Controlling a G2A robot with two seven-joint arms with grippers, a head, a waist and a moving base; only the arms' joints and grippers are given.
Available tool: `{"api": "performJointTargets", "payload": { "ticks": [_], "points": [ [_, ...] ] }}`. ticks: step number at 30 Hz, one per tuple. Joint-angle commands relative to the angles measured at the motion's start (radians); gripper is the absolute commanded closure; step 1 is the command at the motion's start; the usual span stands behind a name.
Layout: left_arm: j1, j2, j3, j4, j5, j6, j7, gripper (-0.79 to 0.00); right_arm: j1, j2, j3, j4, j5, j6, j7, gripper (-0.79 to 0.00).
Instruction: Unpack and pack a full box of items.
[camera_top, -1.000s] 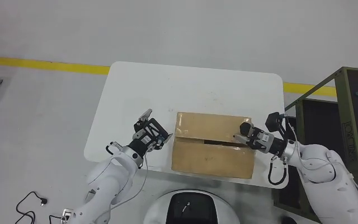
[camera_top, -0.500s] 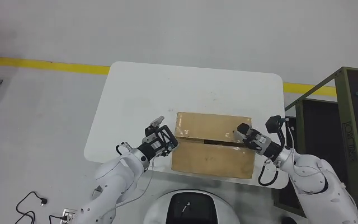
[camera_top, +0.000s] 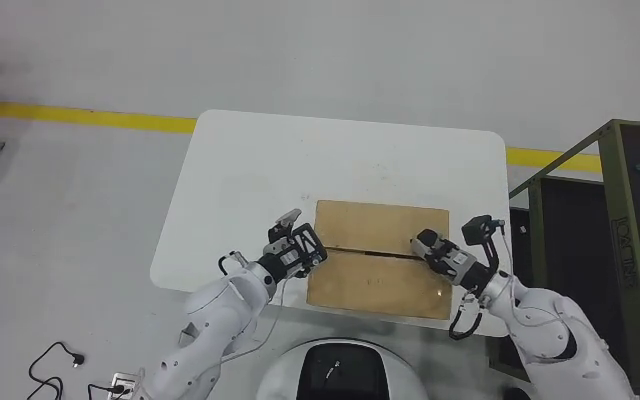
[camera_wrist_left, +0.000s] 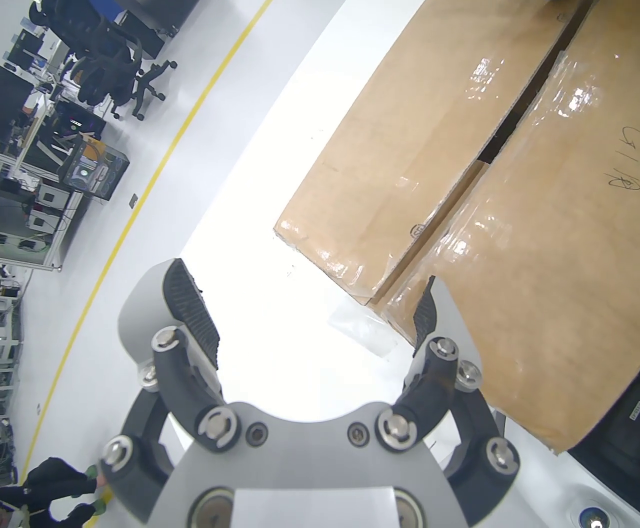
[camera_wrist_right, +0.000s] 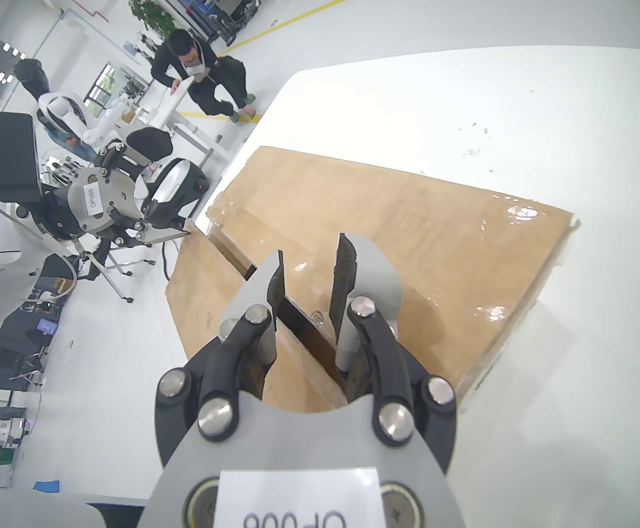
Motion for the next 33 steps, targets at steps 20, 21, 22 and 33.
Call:
{"api": "performJointTargets", "payload": {
  "ticks": [20,21,22,33],
  "points": [
    [-0.041,-0.008,-0.044,-0.014,0.046,0.082,-0.097,-0.785,-0.015,-0.022,-0.096,-0.009,-0.168,0.144,-0.122,-0.018],
    [-0.045,-0.008,-0.045,-0.006,0.059,0.088,-0.127,-0.785,-0.016,-0.022,-0.096,-0.009,-0.168,0.144,-0.123,-0.022],
    [-0.050,-0.010,-0.041,-0.001,0.071,0.090,-0.152,-0.785,-0.017,-0.023,-0.095,-0.009,-0.167,0.145,-0.124,-0.018],
    [0.005,-0.006,-0.038,0.025,0.197,0.063,-0.233,-0.785,-0.032,-0.026,-0.079,-0.003,-0.162,0.139,-0.141,-0.015]
  ]
}}
